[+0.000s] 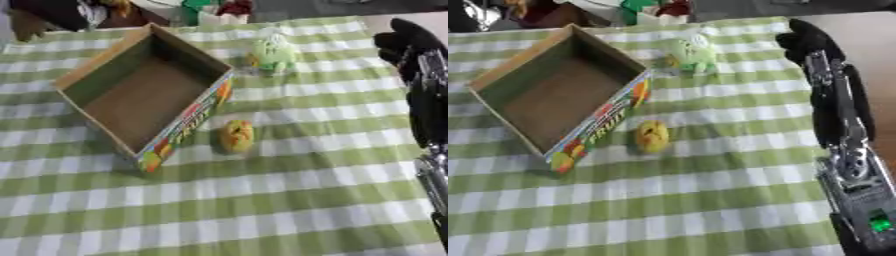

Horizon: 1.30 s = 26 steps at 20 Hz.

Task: Pick up objects on the table and place them in the box.

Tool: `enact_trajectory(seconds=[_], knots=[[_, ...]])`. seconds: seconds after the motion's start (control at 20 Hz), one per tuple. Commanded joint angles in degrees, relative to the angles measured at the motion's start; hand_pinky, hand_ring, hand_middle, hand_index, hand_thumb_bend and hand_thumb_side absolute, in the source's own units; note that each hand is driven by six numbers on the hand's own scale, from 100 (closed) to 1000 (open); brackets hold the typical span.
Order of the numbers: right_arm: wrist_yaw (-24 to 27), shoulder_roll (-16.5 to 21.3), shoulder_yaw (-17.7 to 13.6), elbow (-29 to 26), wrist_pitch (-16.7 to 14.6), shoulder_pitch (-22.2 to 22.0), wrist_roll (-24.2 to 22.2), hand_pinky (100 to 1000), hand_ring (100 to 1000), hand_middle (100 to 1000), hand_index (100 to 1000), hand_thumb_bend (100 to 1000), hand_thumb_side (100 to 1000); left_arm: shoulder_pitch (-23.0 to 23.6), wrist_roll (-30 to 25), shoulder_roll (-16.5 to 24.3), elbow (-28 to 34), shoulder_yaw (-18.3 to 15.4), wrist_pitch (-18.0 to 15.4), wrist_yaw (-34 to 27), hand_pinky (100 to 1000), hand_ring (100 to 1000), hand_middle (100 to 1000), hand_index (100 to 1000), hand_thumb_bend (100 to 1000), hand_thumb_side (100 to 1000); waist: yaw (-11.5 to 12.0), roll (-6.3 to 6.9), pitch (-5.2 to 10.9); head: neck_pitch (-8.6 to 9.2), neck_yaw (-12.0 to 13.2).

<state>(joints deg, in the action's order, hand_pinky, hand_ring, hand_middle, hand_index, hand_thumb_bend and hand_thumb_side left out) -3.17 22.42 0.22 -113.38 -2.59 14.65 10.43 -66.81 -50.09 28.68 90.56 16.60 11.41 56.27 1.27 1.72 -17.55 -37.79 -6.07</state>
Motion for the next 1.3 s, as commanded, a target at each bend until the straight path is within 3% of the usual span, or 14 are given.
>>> enact_trajectory(seconds=[0.05,0.6,1.05,1.1,1.15,1.2,1.3], knots=[[0.3,1.1,0.0,-1.2,0.0,0.7,-0.3,886,854,738,904,100,1000,-2.7,1.6,-2.4,-3.5,0.5,0.7,1.2,233,297,233,259,100,357,-0.2,-0.03,1.26,0.01,0.6],[0.6,1.0,0.4,-1.2,-0.1,1.1,-0.8,888,855,738,905,100,1000,-5.5,8.6,-10.2,-16.3,2.0,0.3,0.3,289,360,306,331,100,335,-1.1,0.03,0.98,1.09,1.2],[0.6,0.7,0.3,-1.2,0.0,1.1,-0.9,889,856,738,906,100,1000,-5.1,8.3,-12.2,-23.4,3.3,-0.7,0.9,391,479,426,519,100,298,-1.4,0.23,0.83,1.06,1.2],[0.6,0.7,0.3,-1.2,0.0,1.1,-0.9,889,856,738,906,100,1000,-5.0,8.0,-12.0,-23.8,3.4,-0.5,1.6,406,494,444,535,100,279,-1.5,0.26,0.84,1.07,1.2],[0.6,0.7,0.3,-1.2,0.0,1.1,-0.9,889,856,738,906,100,1000,-5.0,7.5,-12.0,-24.2,3.5,-0.3,2.5,406,504,452,546,100,175,-1.5,0.28,0.85,1.07,1.2],[0.6,0.7,0.3,-1.2,0.1,1.1,-0.9,889,857,738,906,100,1000,-4.9,7.0,-12.0,-24.6,3.5,-0.2,3.3,422,521,471,570,100,284,-1.5,0.3,0.85,1.06,1.1],[0.5,0.6,0.2,-1.2,0.1,1.0,-0.8,889,857,738,906,100,1000,-4.6,5.7,-12.0,-25.0,3.5,-0.3,4.9,447,538,493,606,100,295,-1.5,0.34,0.85,1.03,1.1]])
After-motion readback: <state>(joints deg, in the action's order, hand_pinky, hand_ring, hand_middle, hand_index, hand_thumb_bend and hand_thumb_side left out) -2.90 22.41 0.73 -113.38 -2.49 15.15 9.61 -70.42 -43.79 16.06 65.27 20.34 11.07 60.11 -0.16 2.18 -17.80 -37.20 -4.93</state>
